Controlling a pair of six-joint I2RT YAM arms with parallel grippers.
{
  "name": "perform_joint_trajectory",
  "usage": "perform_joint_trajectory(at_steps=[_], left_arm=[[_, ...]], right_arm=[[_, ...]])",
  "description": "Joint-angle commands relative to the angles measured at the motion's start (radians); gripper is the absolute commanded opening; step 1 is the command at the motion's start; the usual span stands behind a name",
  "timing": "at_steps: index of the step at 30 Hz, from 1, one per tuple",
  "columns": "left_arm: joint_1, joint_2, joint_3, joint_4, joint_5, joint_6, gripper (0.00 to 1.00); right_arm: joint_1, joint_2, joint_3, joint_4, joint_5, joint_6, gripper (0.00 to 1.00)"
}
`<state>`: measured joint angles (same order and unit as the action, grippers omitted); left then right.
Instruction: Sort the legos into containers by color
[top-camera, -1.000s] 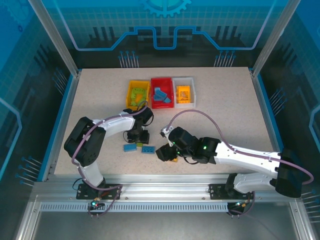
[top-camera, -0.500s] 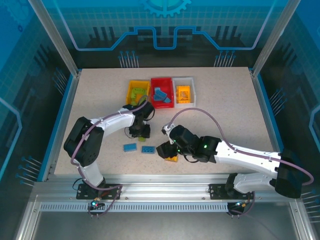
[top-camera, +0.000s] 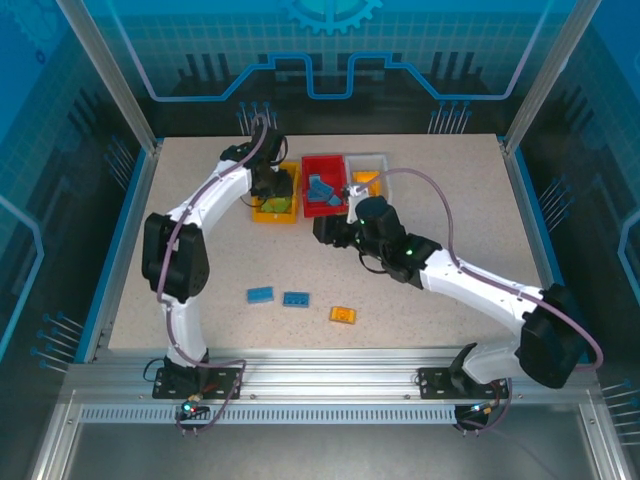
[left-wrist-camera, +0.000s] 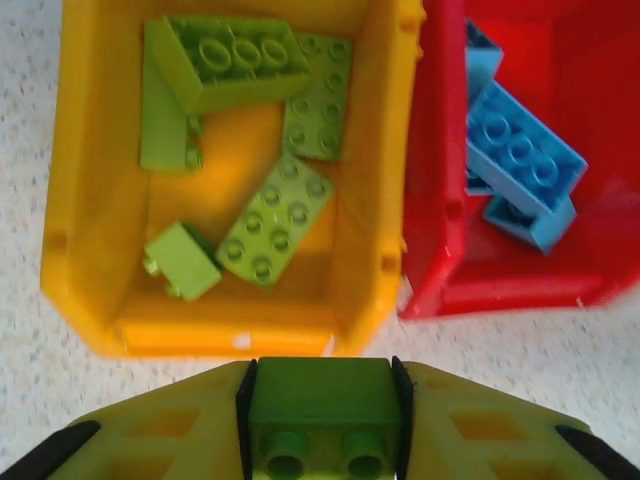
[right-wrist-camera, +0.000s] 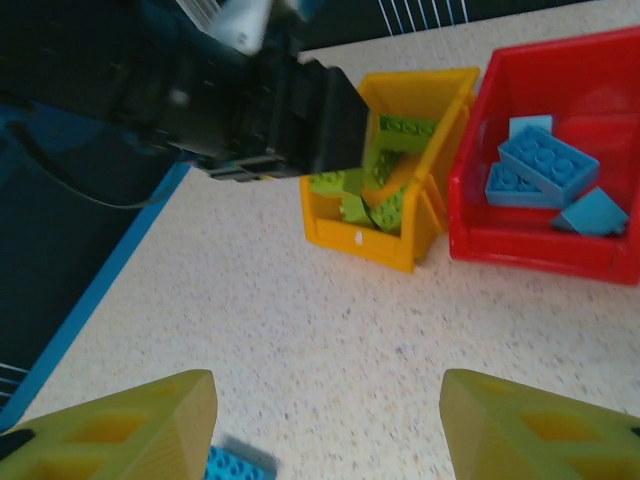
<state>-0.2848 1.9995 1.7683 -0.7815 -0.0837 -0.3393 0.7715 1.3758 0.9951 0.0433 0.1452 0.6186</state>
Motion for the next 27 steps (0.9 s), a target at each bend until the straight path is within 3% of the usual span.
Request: perform_joint_trajectory(at_steps=[1, 6, 9, 12, 15, 19, 23, 27], left_arm=[[0.027, 0.089, 0.09, -0.034, -0.019, 0.038, 0.39], [0.061, 0.185, 0.182, -0.028, -0.016, 0.042, 0.41], [0.063, 0.226, 0.229, -0.053, -0.017, 0.048, 0.52], [0.061, 0.212, 0.225, -0.056, -0.008, 0.041, 0.59], [0.061, 0.159, 0.205, -0.047, 0.011, 0.029, 0.6], [0.051, 0.036, 0.152, -0.027, 0.049, -0.007, 0.59], [0.006, -0.174, -0.005, 0.041, 0.097, -0.063, 0.59], [-0.088, -0.393, -0.251, 0.133, 0.136, -0.136, 0.59]], right_arm=[[-0.009, 0.037, 0.071, 0.05, -0.038, 0.009, 0.62], [-0.007, 0.052, 0.073, 0.034, -0.058, 0.015, 0.62], [-0.007, 0.049, 0.065, -0.01, -0.05, 0.015, 0.63], [-0.006, 0.032, 0.047, -0.056, -0.045, 0.017, 0.64], [0.0, 0.002, 0.023, -0.116, -0.034, -0.005, 0.65], [0.055, -0.031, 0.034, -0.356, 0.082, -0.079, 0.65], [0.196, -0.028, 0.036, -0.632, 0.265, -0.12, 0.67], [0.317, 0.031, 0.028, -0.806, 0.285, -0.094, 0.74]])
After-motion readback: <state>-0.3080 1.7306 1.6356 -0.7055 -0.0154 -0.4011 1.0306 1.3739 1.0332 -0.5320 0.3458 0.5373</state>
